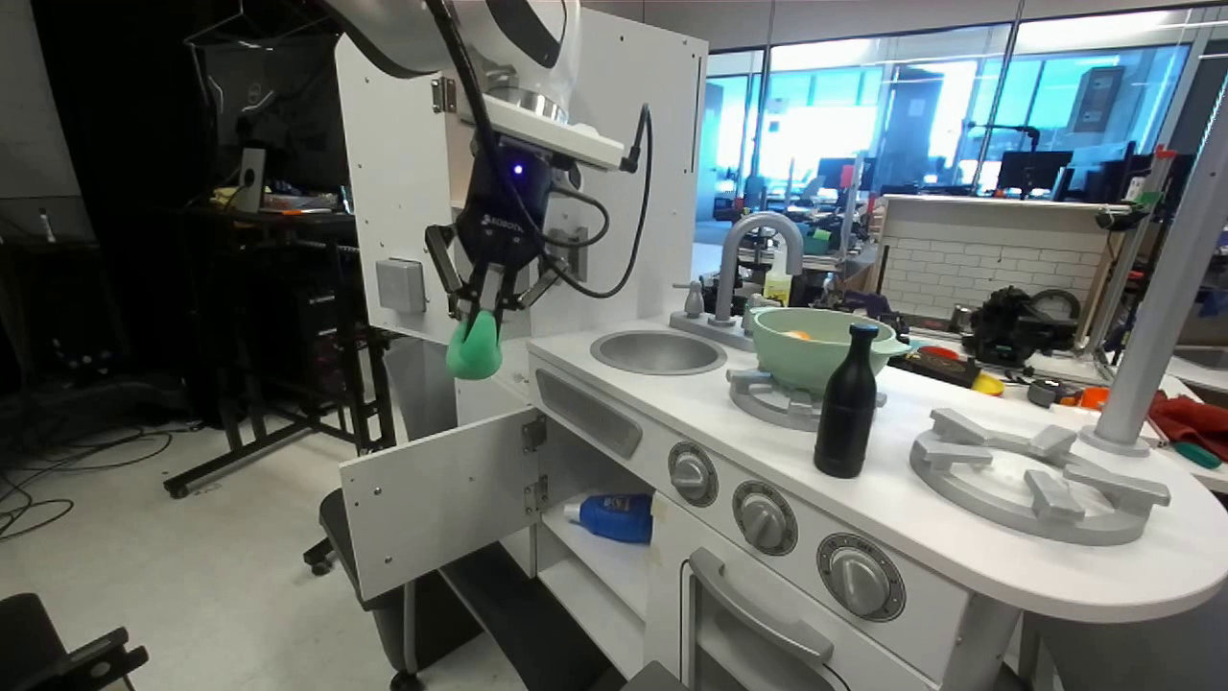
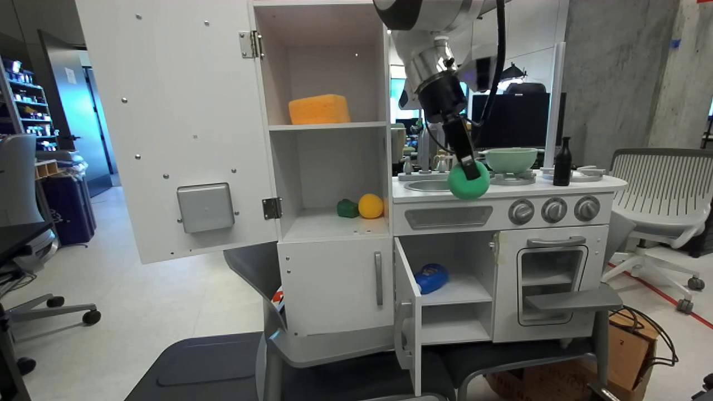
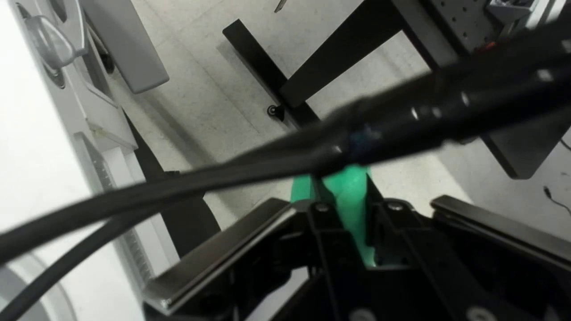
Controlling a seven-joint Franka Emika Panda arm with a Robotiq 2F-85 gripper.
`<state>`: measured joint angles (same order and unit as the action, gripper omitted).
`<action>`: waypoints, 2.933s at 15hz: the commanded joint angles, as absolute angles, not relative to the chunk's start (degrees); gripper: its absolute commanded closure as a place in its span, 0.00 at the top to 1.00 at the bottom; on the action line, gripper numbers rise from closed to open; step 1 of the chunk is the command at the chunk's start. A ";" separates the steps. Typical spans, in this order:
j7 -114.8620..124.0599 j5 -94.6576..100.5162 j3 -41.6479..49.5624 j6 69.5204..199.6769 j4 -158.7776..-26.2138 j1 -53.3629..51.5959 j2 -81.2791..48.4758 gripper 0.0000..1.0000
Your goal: Open the bottom door of cabinet, pick up the blue bottle and light green object and put them in the bottom compartment.
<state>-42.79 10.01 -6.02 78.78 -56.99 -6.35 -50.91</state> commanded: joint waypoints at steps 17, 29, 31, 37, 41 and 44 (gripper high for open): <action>-11.47 22.98 -8.33 112.30 -120.78 -12.76 -25.13 0.04; 14.53 43.03 6.94 145.03 -152.90 -2.21 -5.14 0.04; 17.39 45.34 7.84 147.86 -149.47 0.08 -6.19 0.04; 26.79 45.86 6.43 154.60 -132.01 -2.39 -18.03 0.04; 32.21 47.80 6.20 153.54 -119.65 -8.02 -29.19 0.04; 34.68 48.59 8.81 153.68 -111.46 -13.14 -37.78 0.04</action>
